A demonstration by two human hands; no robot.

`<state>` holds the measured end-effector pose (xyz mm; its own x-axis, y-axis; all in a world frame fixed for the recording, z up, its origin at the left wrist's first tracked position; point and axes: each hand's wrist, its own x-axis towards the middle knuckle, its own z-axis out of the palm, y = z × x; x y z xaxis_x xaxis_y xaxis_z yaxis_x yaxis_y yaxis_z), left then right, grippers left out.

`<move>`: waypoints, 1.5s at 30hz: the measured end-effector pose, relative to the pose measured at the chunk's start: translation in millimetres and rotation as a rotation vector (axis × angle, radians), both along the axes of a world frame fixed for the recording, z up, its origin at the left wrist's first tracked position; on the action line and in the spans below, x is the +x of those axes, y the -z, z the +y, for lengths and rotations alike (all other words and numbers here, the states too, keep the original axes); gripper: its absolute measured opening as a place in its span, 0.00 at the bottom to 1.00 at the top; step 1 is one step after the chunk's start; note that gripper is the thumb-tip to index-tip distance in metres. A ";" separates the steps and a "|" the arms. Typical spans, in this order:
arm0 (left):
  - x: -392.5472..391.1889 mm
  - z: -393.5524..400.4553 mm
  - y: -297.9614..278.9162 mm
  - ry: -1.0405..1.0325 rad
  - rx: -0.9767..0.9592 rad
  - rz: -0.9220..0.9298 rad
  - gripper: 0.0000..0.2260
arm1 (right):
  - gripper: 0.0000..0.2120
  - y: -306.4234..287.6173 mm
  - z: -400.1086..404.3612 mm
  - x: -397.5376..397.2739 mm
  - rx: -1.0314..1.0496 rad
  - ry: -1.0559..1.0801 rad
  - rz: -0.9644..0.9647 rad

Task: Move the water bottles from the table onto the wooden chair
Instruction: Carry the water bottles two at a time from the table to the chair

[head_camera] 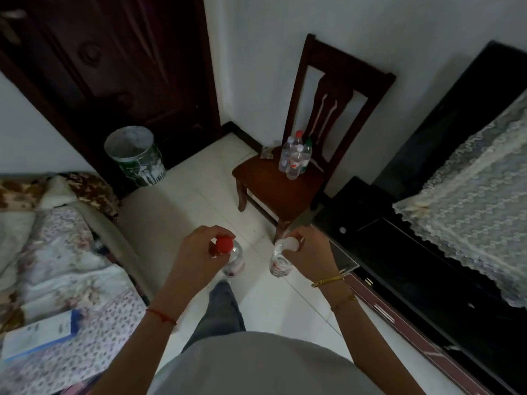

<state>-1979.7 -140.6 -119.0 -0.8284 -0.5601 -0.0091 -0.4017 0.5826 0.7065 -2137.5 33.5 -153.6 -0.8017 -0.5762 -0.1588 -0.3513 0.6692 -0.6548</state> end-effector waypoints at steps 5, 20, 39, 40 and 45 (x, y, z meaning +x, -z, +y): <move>-61.4 -85.7 0.7 0.088 0.019 0.010 0.13 | 0.12 6.9 -75.2 -48.8 -0.012 0.089 -0.042; -264.0 -239.5 9.0 0.423 0.057 -0.023 0.14 | 0.10 17.5 -207.2 -181.7 -0.028 0.358 -0.041; -484.7 -267.0 95.5 0.565 0.110 -0.189 0.15 | 0.11 90.8 -248.0 -371.3 0.080 0.471 -0.201; -493.8 -268.7 103.1 0.568 0.108 -0.204 0.15 | 0.11 97.5 -251.4 -376.7 0.079 0.486 -0.216; -534.3 -276.3 144.4 0.624 0.103 -0.292 0.13 | 0.12 132.2 -267.9 -402.6 0.094 0.562 -0.283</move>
<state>-2514.0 -416.9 -263.4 -0.9506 0.0354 -0.3084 -0.1960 0.7020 0.6847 -2540.2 -234.4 -285.7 -0.8973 -0.0529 -0.4382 0.2482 0.7604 -0.6001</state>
